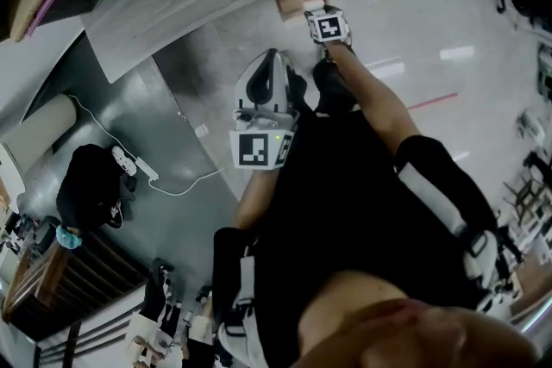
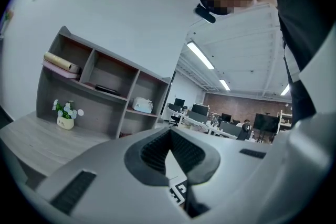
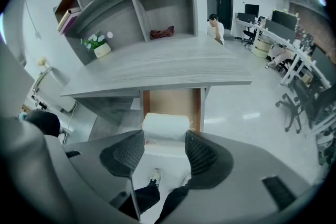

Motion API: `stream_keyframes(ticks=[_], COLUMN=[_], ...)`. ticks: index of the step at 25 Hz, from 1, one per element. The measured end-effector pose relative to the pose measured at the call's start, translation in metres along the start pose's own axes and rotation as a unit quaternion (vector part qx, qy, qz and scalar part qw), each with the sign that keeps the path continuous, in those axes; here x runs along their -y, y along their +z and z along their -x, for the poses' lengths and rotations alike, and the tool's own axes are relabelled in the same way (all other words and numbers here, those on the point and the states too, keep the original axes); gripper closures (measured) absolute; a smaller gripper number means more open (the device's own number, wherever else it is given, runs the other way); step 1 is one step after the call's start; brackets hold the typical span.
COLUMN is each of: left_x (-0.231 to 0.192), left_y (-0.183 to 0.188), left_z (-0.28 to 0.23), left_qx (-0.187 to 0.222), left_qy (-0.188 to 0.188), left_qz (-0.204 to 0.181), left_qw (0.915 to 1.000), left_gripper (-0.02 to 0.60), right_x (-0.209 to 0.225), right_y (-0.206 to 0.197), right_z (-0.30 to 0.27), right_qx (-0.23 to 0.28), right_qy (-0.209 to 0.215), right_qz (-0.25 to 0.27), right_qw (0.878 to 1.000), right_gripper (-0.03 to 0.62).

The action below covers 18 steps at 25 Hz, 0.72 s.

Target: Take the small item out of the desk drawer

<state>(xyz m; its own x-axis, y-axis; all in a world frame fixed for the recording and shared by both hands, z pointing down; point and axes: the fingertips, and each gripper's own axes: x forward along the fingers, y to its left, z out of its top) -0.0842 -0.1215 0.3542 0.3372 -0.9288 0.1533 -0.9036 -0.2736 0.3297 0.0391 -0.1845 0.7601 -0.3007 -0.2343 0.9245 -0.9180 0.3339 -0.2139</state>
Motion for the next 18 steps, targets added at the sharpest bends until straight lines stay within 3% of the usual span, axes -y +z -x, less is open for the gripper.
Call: stream_keyframes(ticks=[6,13,18], left_x=[0.005,0.016,0.018], left_y=[0.004,0.021,0.026], left_z=[-0.008,-0.014,-0.016], left_qx=[-0.007,0.008,0.016], left_qy=[0.012,0.025,0.031], left_qz=[-0.011,-0.024,-0.03], left_qw=[0.9998,0.9994,0.999], left_gripper=[0.583,0.583,0.583], right_x=[-0.004,0.003,-0.008], right_y=[0.014,0.024,0.038], right_z=[0.023,0.056,0.078], right_qx=[0.017,0.032,0.055], right_qy=[0.03,0.022,0.042], right_qz=[0.002,0.057,0.081], right_qw=[0.999,0.998,0.994], right_gripper=[0.35,0.35,0.35])
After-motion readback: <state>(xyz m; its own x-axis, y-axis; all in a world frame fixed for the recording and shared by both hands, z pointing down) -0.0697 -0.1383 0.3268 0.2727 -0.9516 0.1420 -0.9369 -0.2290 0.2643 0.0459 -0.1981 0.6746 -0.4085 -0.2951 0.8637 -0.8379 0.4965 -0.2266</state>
